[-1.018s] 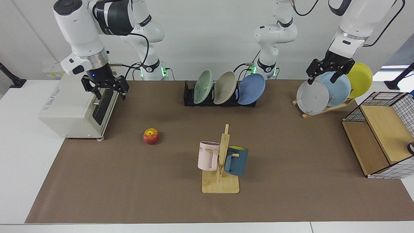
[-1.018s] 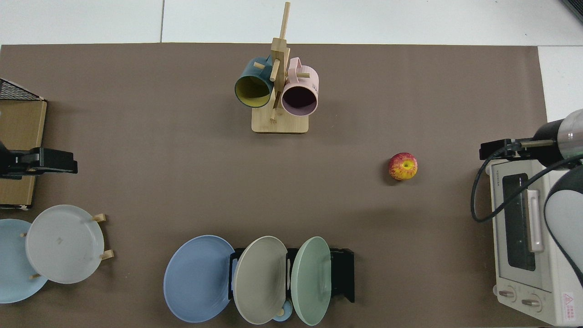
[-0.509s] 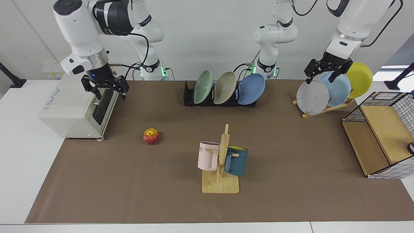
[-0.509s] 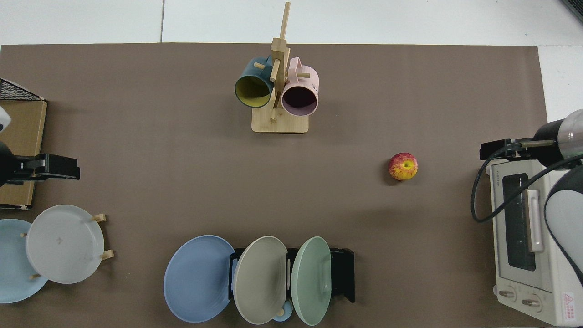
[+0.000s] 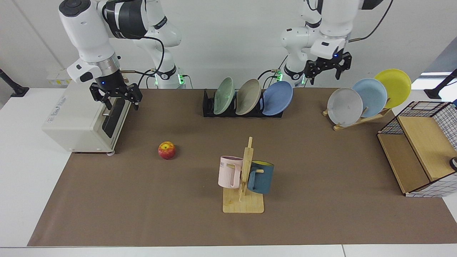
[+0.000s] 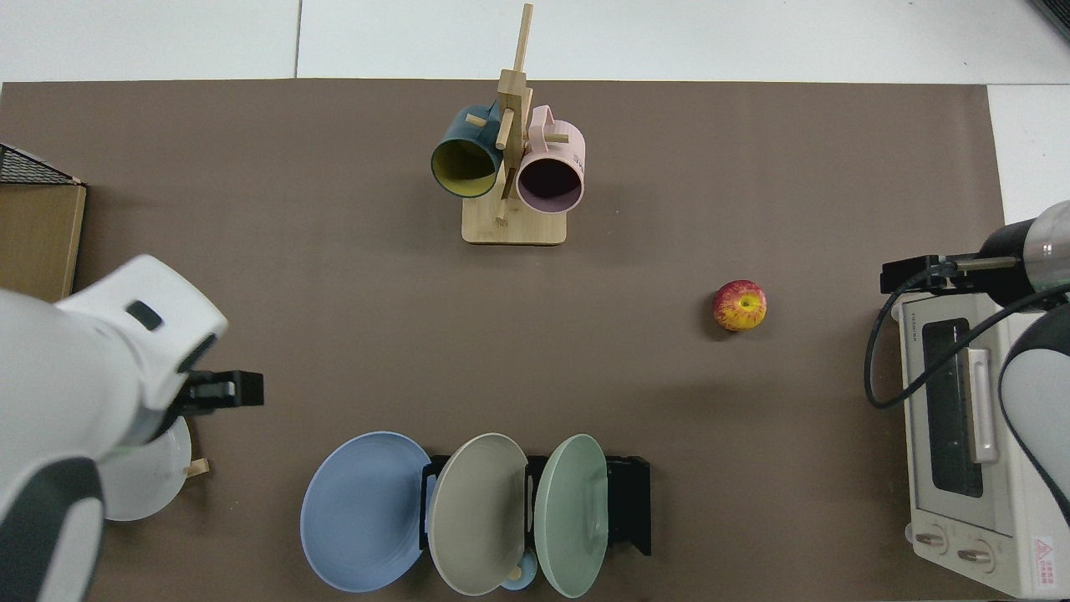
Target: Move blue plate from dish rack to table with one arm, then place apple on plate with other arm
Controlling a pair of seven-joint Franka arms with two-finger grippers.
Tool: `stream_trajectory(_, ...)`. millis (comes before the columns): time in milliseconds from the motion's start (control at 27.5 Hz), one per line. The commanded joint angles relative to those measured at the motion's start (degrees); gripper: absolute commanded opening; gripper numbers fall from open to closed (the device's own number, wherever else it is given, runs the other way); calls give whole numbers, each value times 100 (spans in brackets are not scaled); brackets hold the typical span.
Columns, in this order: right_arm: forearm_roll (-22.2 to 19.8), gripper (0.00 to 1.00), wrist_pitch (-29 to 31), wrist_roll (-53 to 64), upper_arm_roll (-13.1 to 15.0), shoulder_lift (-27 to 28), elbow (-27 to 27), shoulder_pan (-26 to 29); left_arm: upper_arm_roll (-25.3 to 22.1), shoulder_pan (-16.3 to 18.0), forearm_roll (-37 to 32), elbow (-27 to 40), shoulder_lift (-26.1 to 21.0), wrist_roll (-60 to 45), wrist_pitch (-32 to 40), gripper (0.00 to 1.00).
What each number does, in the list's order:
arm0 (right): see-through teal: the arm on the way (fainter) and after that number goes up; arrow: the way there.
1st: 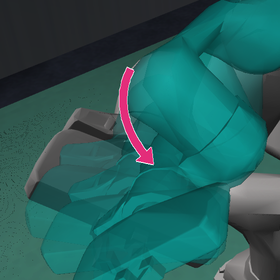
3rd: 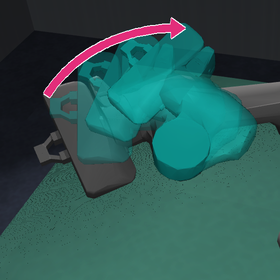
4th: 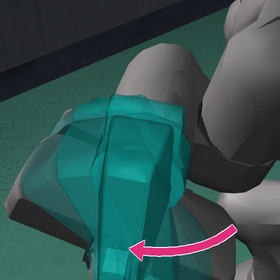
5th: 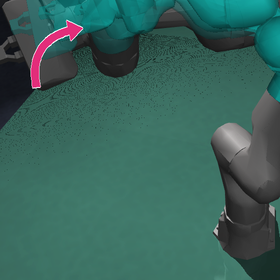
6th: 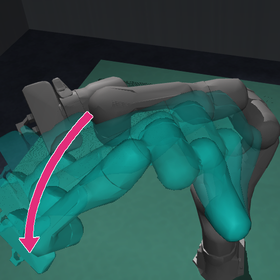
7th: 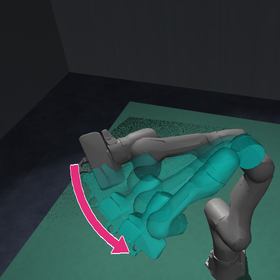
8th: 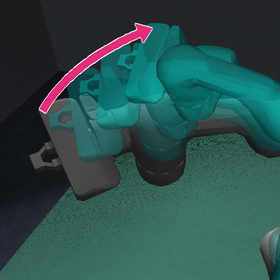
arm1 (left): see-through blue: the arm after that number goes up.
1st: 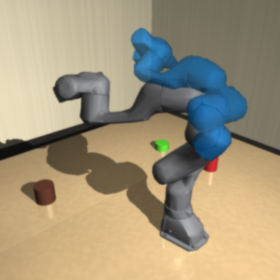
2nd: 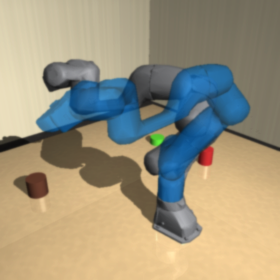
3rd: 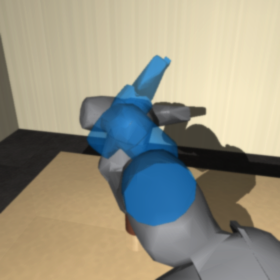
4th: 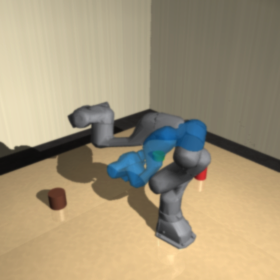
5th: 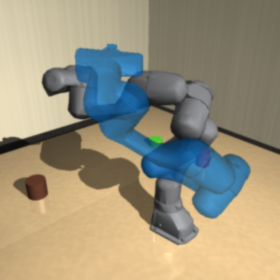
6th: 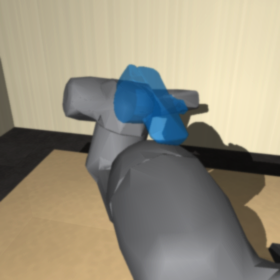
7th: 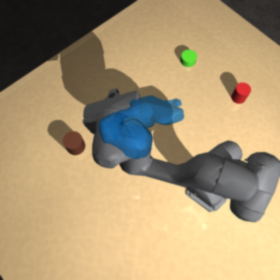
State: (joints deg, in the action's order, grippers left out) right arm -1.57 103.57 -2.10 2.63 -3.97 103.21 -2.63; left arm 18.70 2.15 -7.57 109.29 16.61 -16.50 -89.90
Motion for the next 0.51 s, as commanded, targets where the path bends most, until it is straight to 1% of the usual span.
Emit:
stream_trajectory(0,34,100,93,131,-35,-25,32,52,361,-30,-122,1181,1080,-169,-72,100)
stream_trajectory(109,34,100,93,131,-35,-25,32,60,888,-30,-131,1595,1274,-449,-142,100)
stream_trajectory(182,42,100,85,131,-35,-25,32,52,1117,-30,-166,1876,1283,-730,-317,100)
stream_trajectory(327,42,100,85,140,-43,-25,32,25,1144,-48,-175,2096,1275,-802,-502,100)
stream_trajectory(473,69,100,84,114,-96,-25,23,-27,1338,-83,-359,2474,1318,-889,-669,100)
